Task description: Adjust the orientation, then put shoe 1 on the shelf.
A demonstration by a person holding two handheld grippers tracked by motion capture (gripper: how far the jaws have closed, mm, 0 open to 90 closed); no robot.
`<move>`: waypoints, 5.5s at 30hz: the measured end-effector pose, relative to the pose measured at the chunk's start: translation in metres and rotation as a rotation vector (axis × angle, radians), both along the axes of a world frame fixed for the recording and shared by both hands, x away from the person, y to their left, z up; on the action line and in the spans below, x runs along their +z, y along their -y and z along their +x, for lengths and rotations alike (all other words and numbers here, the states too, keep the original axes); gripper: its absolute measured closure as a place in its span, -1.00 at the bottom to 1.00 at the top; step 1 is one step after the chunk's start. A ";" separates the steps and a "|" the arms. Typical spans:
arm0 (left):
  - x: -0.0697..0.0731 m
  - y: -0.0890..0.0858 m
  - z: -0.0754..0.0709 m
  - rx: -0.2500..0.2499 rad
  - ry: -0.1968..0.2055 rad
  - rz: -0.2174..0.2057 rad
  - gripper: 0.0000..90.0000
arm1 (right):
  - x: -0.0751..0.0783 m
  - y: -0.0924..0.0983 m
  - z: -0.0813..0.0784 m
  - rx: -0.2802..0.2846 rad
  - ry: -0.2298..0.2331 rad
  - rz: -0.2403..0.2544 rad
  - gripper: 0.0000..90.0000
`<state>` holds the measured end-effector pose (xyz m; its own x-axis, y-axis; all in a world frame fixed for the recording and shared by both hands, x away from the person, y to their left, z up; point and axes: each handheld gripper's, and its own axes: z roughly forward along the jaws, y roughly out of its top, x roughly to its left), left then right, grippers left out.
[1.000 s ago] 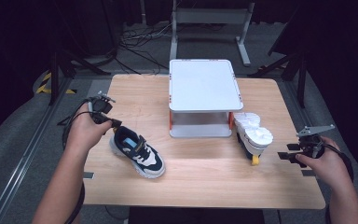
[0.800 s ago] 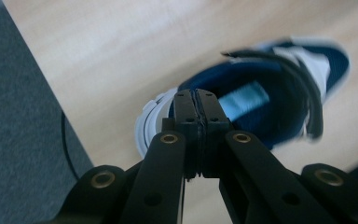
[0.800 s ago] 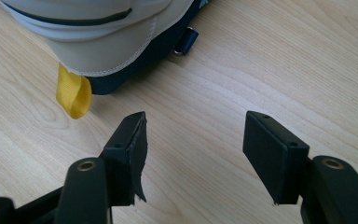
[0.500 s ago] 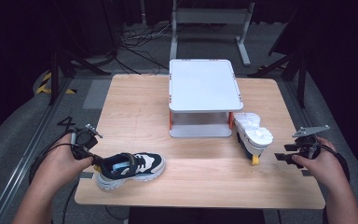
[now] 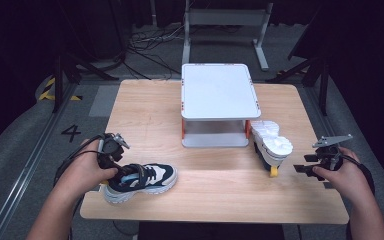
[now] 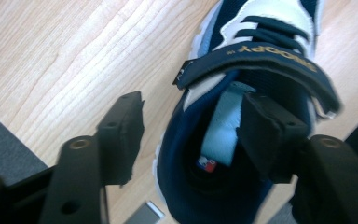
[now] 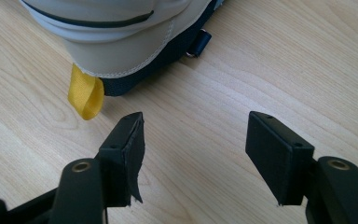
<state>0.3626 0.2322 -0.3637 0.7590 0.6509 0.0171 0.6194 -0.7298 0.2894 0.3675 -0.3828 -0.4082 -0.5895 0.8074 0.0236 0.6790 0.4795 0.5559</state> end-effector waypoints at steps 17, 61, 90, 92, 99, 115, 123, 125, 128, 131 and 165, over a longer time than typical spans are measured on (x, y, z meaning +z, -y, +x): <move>-0.004 0.040 0.012 0.048 -0.026 -0.091 0.69 | 0.000 0.000 -0.002 0.000 0.000 -0.004 -0.16; 0.002 0.104 -0.032 -0.046 -0.012 -0.144 0.84 | -0.003 -0.003 0.000 0.004 -0.006 -0.005 -0.16; 0.013 0.191 -0.069 -0.382 0.042 -0.250 -0.04 | -0.002 0.003 -0.003 -0.015 -0.006 -0.001 -0.17; 0.009 0.197 -0.065 -0.377 0.039 -0.244 -0.11 | -0.002 0.000 -0.003 -0.008 -0.007 -0.001 -0.17; -0.014 0.228 -0.060 -0.411 -0.053 -0.205 -0.06 | -0.006 -0.001 -0.002 -0.006 -0.019 -0.004 -0.17; -0.038 0.244 -0.054 -0.447 -0.116 -0.094 0.48 | -0.008 0.008 -0.009 -0.033 -0.019 0.000 -0.19; -0.014 0.243 -0.034 -0.458 -0.020 -0.066 0.48 | -0.010 0.013 -0.016 -0.045 -0.022 -0.004 -0.19; -0.010 0.243 -0.020 -0.465 0.000 -0.060 0.48 | -0.008 0.015 -0.018 -0.048 -0.020 -0.004 -0.19; -0.005 0.244 -0.002 -0.486 0.021 -0.042 0.48 | -0.006 0.018 -0.019 -0.063 -0.007 0.002 -0.19; -0.005 0.241 0.017 -0.516 0.060 -0.046 0.46 | -0.005 0.021 -0.019 -0.067 -0.006 0.007 -0.19; 0.005 0.231 0.069 -0.318 0.186 -0.151 -0.32 | -0.003 0.029 -0.017 -0.074 0.011 0.010 -0.22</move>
<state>0.4321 0.0016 -0.3588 0.9159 0.3899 0.0949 0.2968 -0.8173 0.4939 0.3505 -0.4114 -0.4108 -0.5284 0.8486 0.0258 0.7062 0.4225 0.5681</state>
